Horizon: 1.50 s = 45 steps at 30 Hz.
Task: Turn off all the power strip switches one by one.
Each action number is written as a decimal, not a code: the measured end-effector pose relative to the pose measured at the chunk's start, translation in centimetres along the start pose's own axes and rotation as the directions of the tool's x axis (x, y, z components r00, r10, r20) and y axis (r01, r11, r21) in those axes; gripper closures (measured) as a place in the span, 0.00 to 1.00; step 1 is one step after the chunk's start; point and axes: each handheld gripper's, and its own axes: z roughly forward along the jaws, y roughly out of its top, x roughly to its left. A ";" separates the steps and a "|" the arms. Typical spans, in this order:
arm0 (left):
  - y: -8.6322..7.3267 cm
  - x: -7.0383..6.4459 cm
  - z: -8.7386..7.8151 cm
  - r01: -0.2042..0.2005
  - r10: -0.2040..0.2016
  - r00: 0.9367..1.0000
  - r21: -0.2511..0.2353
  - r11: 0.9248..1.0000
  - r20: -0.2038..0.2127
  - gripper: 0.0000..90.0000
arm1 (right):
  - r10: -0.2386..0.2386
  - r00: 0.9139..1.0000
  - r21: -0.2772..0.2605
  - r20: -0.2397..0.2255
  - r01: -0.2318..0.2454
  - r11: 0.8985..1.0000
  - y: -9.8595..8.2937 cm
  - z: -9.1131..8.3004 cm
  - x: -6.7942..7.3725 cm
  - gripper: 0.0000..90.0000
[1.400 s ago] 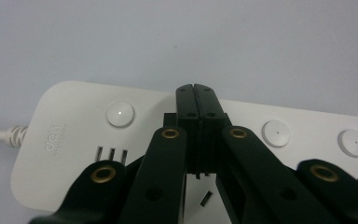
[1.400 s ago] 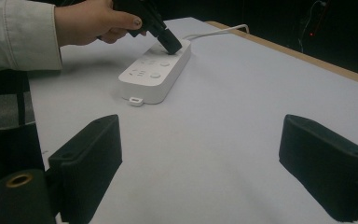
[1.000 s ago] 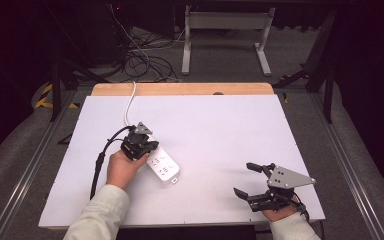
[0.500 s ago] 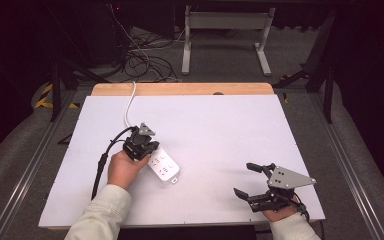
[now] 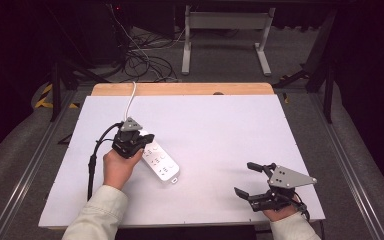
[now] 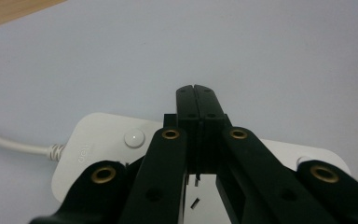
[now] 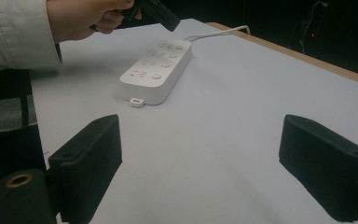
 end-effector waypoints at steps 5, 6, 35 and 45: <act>0.2 0.0 -0.1 -0.003 0.003 1.000 0.003 1.000 -0.004 1.00 | -0.005 1.000 0.000 0.003 0.005 1.000 0.0 0.0 0.1 0.15; 0.3 0.1 -0.1 -0.004 0.004 1.000 0.006 1.000 -0.011 1.00 | -0.003 1.000 0.001 0.000 0.003 1.000 0.0 0.0 0.0 0.15; 0.6 3.7 2.6 0.020 -0.013 0.999 0.153 0.988 -0.044 1.00 | 0.001 1.000 0.003 0.002 -0.001 1.000 0.0 0.1 0.0 0.15; 0.3 3.7 3.2 0.011 -0.005 0.999 0.195 0.981 -0.032 1.00 | 0.002 1.000 0.006 0.000 -0.002 1.000 0.0 0.1 0.0 0.15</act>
